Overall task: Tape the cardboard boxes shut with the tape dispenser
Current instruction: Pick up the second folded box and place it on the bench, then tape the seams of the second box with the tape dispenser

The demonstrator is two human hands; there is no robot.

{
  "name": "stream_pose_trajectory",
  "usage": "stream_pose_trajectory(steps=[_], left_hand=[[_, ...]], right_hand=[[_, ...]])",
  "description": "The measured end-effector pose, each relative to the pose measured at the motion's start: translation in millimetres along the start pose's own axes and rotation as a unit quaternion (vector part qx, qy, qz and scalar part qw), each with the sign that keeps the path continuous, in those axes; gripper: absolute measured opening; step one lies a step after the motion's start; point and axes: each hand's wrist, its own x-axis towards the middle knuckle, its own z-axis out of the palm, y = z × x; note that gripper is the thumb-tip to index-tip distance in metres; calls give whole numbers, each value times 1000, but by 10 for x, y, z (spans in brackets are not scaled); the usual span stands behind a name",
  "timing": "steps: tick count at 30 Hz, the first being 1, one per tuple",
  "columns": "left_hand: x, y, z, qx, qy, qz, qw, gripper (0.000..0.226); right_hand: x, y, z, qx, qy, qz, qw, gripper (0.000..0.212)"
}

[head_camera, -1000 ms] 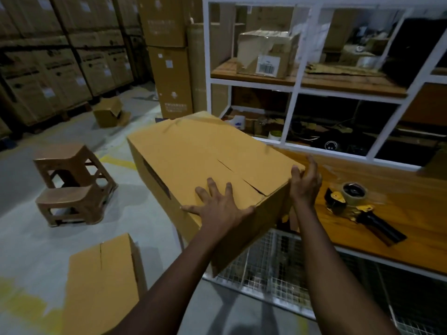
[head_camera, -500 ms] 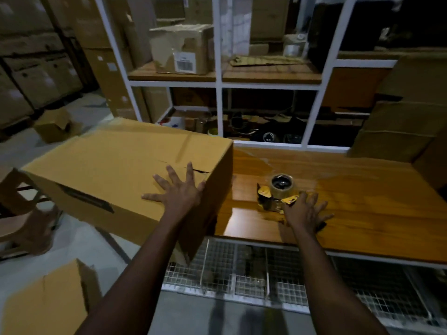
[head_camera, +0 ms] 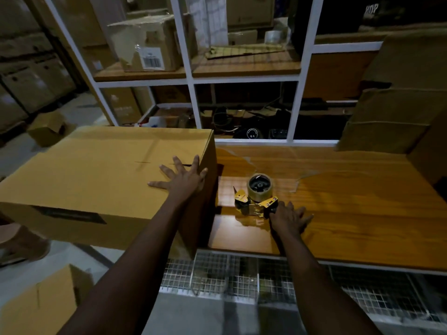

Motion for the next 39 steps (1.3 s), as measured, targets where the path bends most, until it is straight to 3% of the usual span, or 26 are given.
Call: stream_pose_trajectory(steps=[6, 8, 13, 22, 29, 39], left_hand=[[105, 366, 45, -4, -1, -11, 1000, 71], [115, 460, 65, -1, 13, -18, 1000, 71], [156, 555, 84, 2, 27, -13, 1000, 70], [134, 421, 60, -24, -1, 23, 999, 71], [204, -446, -103, -55, 30, 44, 997, 70], [574, -2427, -616, -83, 100, -74, 989, 62]], right_hand=[[217, 38, 12, -8, -37, -28, 999, 60], [229, 26, 13, -15, -28, -27, 999, 53], [198, 71, -39, 25, 46, -42, 998, 28], [-4, 74, -461, 81, 205, -41, 975, 31], [-391, -617, -1168, 126, 367, -120, 914, 43], [-1236, -2541, -1242, 156, 347, -249, 891, 46]])
